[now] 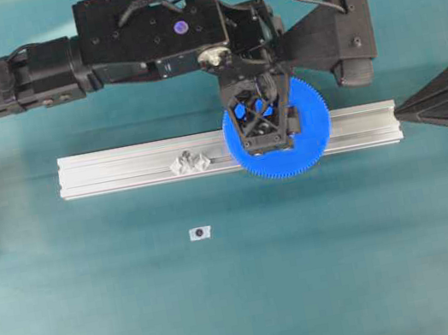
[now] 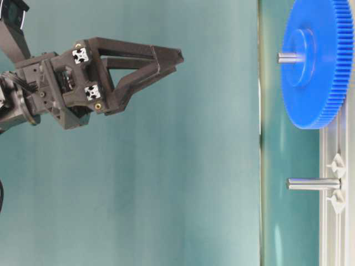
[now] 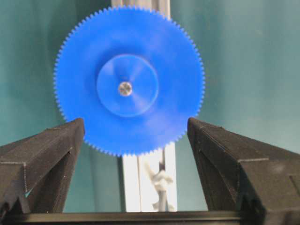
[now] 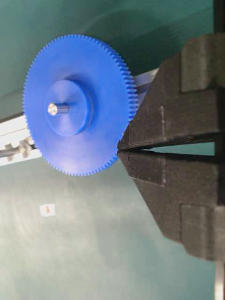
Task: Insert the large gear onto the shaft.
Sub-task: 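Raise the open left gripper away from the seated gear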
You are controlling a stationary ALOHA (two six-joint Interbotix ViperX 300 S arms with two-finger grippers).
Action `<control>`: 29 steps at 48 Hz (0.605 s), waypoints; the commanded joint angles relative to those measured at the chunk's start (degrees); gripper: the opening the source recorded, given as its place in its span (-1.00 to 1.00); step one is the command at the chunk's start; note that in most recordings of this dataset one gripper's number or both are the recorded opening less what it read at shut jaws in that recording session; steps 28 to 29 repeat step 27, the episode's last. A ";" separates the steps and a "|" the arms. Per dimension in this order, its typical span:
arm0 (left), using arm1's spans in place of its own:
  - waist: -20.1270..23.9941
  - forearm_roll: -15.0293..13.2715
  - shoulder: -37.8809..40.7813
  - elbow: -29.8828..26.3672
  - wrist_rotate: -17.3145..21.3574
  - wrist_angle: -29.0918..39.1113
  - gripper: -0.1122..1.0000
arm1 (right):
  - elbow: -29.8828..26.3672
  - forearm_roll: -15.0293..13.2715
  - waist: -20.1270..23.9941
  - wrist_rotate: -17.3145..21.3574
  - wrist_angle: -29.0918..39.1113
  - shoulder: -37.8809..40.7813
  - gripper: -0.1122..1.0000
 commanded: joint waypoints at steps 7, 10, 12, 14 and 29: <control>-0.18 0.09 -2.11 -0.62 -0.18 -0.88 0.72 | -0.70 0.00 -0.09 0.53 -0.18 0.35 -0.63; -0.18 0.09 -2.11 -0.53 -0.26 -0.97 0.72 | -0.62 0.00 -0.09 0.53 -0.18 0.35 -0.63; -0.18 0.09 -2.02 -0.53 -0.26 -0.97 0.72 | -0.62 0.00 -0.09 0.53 -0.18 0.35 -0.63; -0.18 0.09 -1.93 -0.44 -0.26 -0.97 0.72 | -0.62 0.00 -0.09 0.53 -0.18 0.35 -0.63; -0.18 0.09 -1.85 -0.53 -0.35 -0.97 0.72 | -0.62 -0.09 -0.09 0.53 -0.18 0.35 -0.63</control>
